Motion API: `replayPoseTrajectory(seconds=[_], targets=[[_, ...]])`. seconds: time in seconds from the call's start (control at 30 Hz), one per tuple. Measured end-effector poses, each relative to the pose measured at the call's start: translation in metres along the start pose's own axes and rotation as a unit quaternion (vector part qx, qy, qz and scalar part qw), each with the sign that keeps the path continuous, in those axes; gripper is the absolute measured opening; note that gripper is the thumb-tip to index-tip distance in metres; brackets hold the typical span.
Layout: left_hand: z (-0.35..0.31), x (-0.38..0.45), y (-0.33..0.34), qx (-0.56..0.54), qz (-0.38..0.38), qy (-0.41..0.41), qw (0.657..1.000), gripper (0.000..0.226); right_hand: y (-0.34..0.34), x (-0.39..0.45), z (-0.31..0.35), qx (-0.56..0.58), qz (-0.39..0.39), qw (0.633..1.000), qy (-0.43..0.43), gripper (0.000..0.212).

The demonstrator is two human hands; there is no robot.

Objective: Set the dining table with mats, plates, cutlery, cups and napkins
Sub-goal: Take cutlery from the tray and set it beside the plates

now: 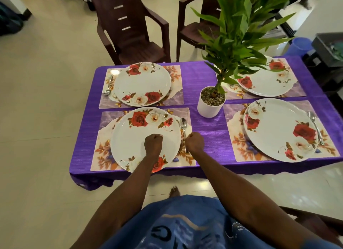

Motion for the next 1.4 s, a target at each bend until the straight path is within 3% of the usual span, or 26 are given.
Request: replayPoseTrajectory(seconds=[0.27, 0.53, 0.83, 1.1, 1.4], targets=[[-0.008, -0.010, 0.014, 0.009, -0.001, 0.016, 1.000, 0.024, -0.006, 0.000, -0.006, 0.042, 0.013, 0.999, -0.015, 0.010], [-0.026, -0.041, 0.060, 0.076, -0.033, 0.142, 0.986, 0.024, -0.051, 0.000, -0.031, 0.039, -0.053, 0.994, -0.093, 0.023], [-0.064, -0.113, 0.200, 0.141, 0.097, 0.235, 0.957, 0.026, -0.155, 0.026, -0.122, -0.041, -0.131, 0.982, -0.128, 0.024], [-0.091, -0.208, 0.378, 0.183, 0.194, 0.285, 0.921, 0.026, -0.300, 0.060, -0.268, -0.007, -0.229, 0.973, -0.029, 0.028], [-0.117, -0.274, 0.514, 0.178, 0.258, 0.285, 0.906, 0.021, -0.412, 0.092, -0.394, 0.000, -0.275, 0.956, 0.099, 0.026]])
Point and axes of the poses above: each hand's wrist, its own x-axis towards the middle knuckle, its own y-axis out of the palm, z = x × y, the point moved 2 cm from there along x, towards the middle knuckle, and after that the axes turned 7 degrees about -x, right-handed, at the moved point
